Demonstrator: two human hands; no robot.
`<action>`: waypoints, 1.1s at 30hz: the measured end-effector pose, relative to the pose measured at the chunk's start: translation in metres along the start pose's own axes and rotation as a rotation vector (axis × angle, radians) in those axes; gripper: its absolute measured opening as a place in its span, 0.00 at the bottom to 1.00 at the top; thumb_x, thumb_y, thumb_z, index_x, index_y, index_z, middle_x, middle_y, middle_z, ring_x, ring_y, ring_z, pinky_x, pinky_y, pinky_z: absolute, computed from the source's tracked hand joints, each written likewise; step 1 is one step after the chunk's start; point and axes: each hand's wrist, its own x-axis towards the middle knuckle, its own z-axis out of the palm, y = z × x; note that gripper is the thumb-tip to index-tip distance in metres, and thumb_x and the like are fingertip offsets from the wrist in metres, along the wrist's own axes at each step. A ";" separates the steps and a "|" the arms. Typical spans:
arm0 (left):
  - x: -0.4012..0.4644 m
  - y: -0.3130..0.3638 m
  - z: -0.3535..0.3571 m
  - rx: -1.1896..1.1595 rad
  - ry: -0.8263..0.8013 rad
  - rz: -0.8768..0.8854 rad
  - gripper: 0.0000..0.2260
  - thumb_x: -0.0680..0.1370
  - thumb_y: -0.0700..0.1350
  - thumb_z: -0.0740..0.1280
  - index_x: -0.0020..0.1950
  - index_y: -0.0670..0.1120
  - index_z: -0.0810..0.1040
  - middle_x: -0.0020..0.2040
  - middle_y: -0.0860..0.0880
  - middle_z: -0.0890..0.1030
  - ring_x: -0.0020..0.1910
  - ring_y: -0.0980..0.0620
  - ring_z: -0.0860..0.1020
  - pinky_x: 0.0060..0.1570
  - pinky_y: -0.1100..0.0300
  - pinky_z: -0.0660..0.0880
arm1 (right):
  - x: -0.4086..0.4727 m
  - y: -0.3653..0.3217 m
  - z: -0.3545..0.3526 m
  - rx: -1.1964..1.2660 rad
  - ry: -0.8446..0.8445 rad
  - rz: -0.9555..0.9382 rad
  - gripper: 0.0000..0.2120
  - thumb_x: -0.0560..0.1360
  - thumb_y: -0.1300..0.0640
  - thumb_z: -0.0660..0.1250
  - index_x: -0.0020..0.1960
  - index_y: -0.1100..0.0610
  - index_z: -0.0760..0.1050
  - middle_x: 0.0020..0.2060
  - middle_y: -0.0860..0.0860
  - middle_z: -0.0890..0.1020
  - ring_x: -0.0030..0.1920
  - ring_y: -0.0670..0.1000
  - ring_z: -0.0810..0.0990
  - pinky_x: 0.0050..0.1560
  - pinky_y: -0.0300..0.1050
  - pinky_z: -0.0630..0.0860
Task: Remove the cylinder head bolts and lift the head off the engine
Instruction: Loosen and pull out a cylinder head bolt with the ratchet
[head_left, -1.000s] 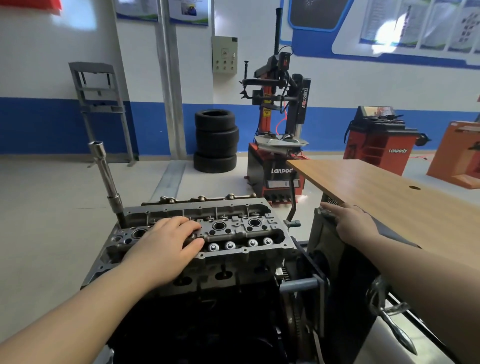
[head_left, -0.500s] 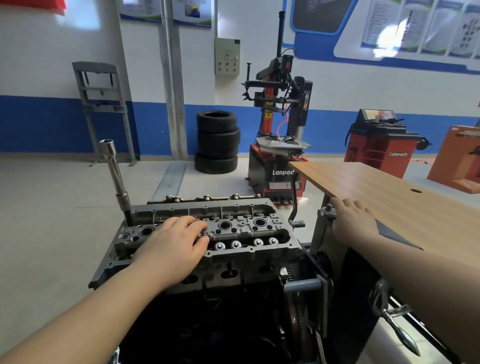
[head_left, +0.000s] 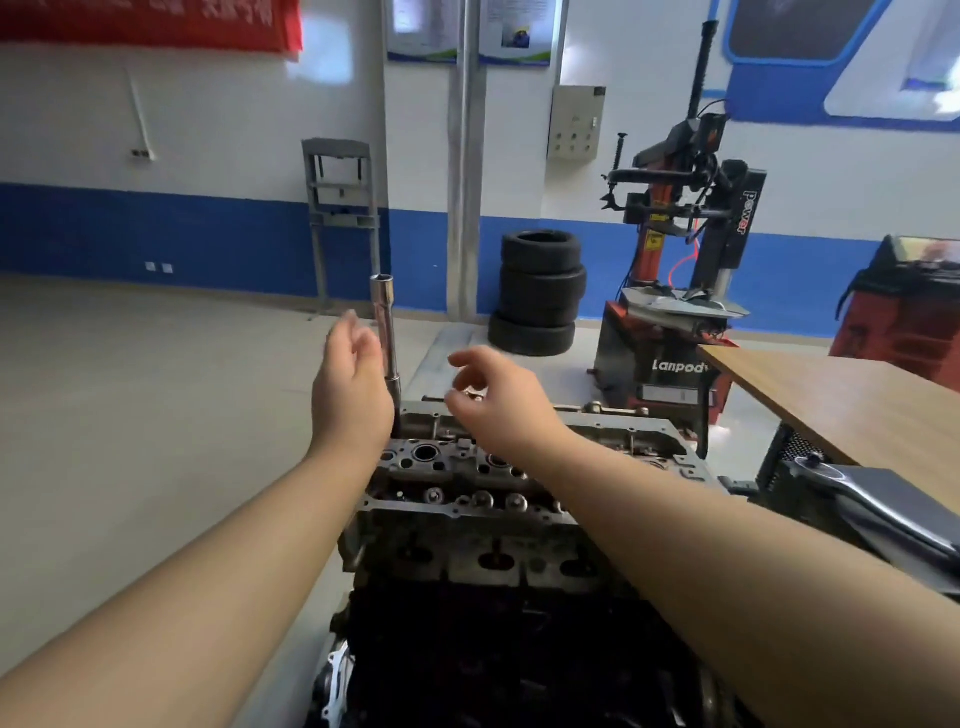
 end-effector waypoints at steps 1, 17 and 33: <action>0.005 -0.006 0.003 0.035 -0.061 -0.016 0.17 0.89 0.53 0.55 0.74 0.53 0.76 0.64 0.57 0.80 0.63 0.53 0.78 0.58 0.58 0.74 | 0.008 -0.009 0.016 0.044 -0.033 -0.008 0.20 0.79 0.51 0.71 0.70 0.47 0.75 0.52 0.42 0.82 0.54 0.45 0.79 0.54 0.41 0.75; 0.006 -0.037 -0.012 -0.299 -0.303 -0.208 0.17 0.86 0.36 0.59 0.60 0.51 0.85 0.53 0.52 0.89 0.57 0.53 0.86 0.61 0.53 0.81 | 0.033 -0.005 0.067 0.269 -0.025 -0.010 0.10 0.79 0.53 0.73 0.56 0.44 0.74 0.49 0.43 0.84 0.50 0.41 0.83 0.49 0.38 0.79; 0.026 -0.073 -0.008 -0.240 -0.376 -0.092 0.03 0.78 0.47 0.78 0.51 0.53 0.89 0.44 0.49 0.89 0.46 0.51 0.88 0.60 0.50 0.81 | 0.078 -0.095 0.024 0.779 0.084 0.302 0.17 0.86 0.47 0.59 0.47 0.58 0.77 0.34 0.55 0.79 0.37 0.55 0.80 0.46 0.52 0.81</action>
